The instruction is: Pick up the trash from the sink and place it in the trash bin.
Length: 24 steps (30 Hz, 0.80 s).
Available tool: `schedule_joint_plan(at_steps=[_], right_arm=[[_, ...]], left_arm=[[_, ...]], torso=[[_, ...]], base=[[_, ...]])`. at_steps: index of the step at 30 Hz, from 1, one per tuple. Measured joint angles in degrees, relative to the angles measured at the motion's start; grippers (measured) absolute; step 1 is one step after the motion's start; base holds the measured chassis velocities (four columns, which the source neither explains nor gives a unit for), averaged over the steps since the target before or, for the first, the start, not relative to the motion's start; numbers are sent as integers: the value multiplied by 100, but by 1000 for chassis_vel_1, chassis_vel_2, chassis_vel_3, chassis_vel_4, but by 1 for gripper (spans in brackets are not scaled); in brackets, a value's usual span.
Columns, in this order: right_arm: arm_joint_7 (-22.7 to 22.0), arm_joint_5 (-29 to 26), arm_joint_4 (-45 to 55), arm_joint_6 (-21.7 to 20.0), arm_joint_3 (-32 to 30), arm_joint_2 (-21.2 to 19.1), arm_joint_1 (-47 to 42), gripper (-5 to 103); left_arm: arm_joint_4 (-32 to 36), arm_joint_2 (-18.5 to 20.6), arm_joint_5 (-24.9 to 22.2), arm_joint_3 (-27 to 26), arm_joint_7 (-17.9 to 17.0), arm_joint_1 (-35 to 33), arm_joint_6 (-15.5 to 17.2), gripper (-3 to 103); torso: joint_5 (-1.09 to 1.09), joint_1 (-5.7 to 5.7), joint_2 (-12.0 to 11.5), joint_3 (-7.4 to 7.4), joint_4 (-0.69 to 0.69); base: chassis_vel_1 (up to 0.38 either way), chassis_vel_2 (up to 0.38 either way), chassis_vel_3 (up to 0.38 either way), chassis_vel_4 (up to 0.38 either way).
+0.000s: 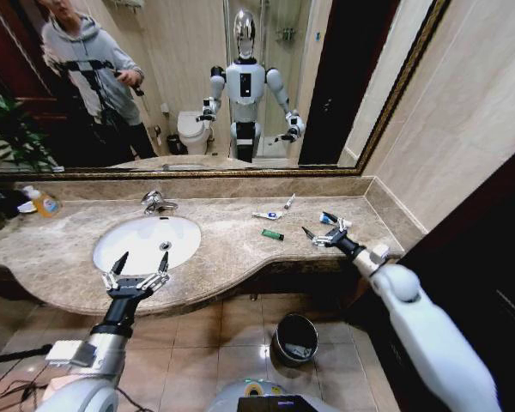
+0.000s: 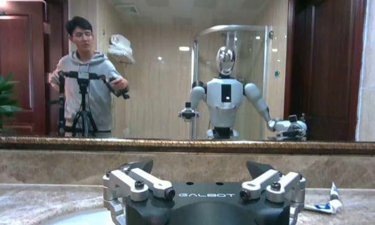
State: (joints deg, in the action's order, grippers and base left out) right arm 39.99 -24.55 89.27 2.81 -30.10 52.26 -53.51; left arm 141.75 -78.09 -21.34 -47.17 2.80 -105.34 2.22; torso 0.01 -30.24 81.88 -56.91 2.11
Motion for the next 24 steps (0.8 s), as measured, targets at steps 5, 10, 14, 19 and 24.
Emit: schedule_joint_plan(at_steps=[5, 10, 14, 19, 24], right_arm=[[246, 310, -1129, 48, 238, -23, 860, 100], [-379, 853, -1597, -296, 420, 105, 1294, 100], [-614, 1085, -1982, -534, 583, 177, 1587, 100], [-611, 1299, -2621, -553, 769, 258, 1960, 100], [-536, 1386, -3078, -730, 910, 285, 2211, 100]], left_arm=[[0, 0, 0, 0, 0, 0, 0, 100], [0, 0, 0, 0, 0, 0, 0, 100], [0, 0, 0, 0, 0, 0, 0, 100], [0, 0, 0, 0, 0, 0, 0, 100], [0, 0, 0, 0, 0, 0, 0, 100]], torso=[[-2, 0, 0, 0, 0], [-1, 0, 0, 0, 1], [-1, 0, 0, 1, 0], [-1, 1, 0, 1, 0], [-1, 1, 0, 1, 0]], base=[[0, 0, 0, 0], [0, 0, 0, 0], [0, 0, 0, 0], [0, 0, 0, 0], [0, 0, 0, 0]])
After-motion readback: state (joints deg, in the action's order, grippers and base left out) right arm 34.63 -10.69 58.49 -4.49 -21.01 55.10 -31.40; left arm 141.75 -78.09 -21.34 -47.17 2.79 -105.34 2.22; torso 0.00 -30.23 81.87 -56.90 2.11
